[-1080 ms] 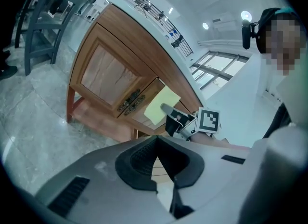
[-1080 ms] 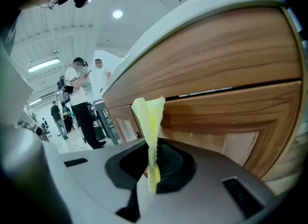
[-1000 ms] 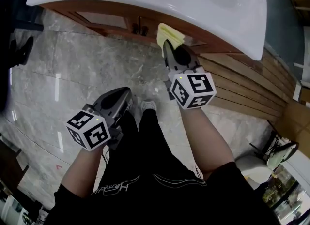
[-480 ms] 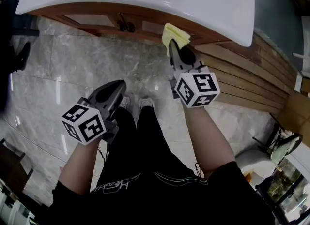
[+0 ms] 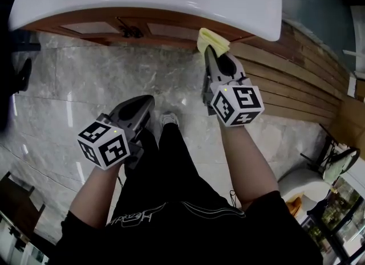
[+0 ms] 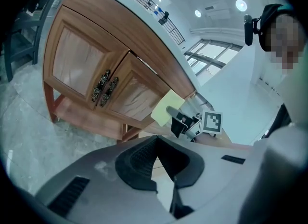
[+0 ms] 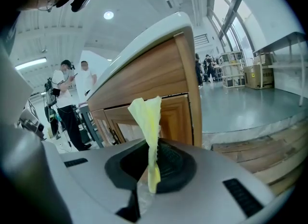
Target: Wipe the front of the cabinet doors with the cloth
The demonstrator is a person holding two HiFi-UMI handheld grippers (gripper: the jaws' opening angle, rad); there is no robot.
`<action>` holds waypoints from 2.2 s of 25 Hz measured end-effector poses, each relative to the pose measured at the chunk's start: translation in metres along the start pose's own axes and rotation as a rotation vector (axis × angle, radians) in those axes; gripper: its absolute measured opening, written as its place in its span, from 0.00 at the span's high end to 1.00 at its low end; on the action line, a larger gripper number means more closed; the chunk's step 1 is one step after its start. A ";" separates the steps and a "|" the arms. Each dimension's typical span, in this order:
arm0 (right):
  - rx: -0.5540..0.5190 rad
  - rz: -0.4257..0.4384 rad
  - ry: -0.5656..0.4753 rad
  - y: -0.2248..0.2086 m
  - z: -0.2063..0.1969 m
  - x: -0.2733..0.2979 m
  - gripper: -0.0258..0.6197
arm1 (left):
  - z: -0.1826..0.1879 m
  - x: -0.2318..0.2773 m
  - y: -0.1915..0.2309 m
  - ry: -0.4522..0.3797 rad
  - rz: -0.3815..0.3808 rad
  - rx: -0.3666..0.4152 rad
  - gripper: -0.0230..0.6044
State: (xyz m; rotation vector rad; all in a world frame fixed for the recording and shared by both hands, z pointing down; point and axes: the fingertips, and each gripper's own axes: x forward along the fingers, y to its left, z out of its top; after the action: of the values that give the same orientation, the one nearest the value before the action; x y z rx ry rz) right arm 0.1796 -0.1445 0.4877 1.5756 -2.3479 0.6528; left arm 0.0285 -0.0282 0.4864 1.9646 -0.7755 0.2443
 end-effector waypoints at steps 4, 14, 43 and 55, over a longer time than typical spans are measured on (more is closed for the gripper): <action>0.005 -0.041 -0.004 -0.021 -0.002 -0.013 0.90 | -0.004 0.010 -0.006 0.018 -0.009 0.004 0.95; 0.019 -0.120 -0.013 -0.057 -0.009 -0.040 0.90 | -0.025 0.037 -0.017 0.095 -0.040 0.005 0.95; -0.008 -0.069 0.075 0.033 -0.058 0.006 0.90 | -0.027 -0.008 0.049 0.159 -0.020 -0.026 0.95; -0.055 0.033 0.076 0.106 -0.064 0.069 0.90 | -0.010 -0.055 0.104 0.102 0.027 -0.095 0.95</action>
State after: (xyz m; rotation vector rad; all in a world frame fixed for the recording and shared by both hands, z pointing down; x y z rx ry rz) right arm 0.0521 -0.1358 0.5495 1.4664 -2.3209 0.6373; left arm -0.0761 -0.0303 0.5402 1.8388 -0.7340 0.3160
